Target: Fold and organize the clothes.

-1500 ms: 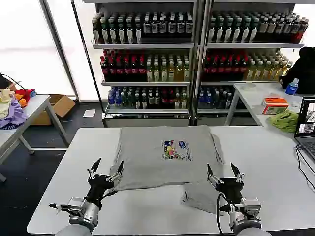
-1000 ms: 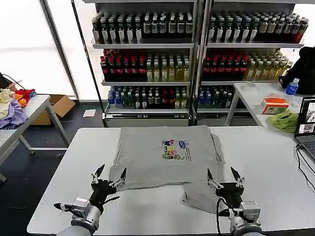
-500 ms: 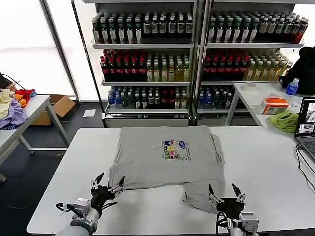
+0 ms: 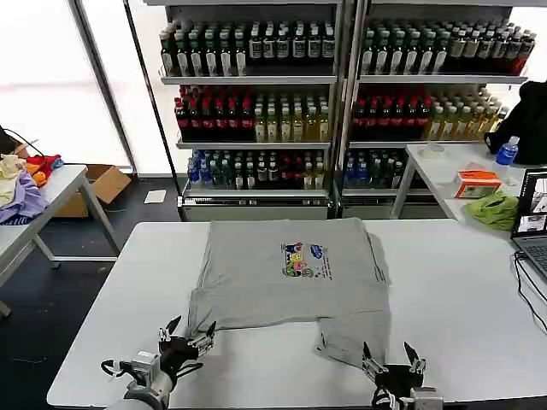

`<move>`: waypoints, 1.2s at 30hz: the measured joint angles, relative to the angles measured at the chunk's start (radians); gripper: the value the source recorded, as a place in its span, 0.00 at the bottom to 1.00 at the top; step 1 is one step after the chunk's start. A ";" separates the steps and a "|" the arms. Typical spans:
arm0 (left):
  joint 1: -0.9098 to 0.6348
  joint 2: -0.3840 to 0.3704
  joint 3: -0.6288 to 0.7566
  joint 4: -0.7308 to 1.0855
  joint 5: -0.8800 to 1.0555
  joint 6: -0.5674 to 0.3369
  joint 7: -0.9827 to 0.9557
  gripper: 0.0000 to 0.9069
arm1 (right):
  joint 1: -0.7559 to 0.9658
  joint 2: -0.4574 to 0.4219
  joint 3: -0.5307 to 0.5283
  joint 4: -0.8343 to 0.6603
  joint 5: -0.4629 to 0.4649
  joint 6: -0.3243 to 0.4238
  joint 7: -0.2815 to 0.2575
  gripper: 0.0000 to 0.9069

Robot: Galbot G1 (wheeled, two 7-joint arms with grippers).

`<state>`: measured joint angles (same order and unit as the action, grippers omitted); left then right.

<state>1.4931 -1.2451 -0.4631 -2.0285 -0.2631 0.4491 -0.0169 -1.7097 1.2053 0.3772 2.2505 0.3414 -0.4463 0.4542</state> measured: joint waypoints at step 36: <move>0.015 -0.008 0.034 0.026 0.002 0.019 -0.012 0.00 | -0.011 0.034 -0.049 -0.091 -0.021 0.037 -0.005 0.00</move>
<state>1.5078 -1.2530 -0.4294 -2.0020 -0.2610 0.4679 -0.0292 -1.7206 1.2397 0.3281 2.1595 0.3203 -0.4091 0.4489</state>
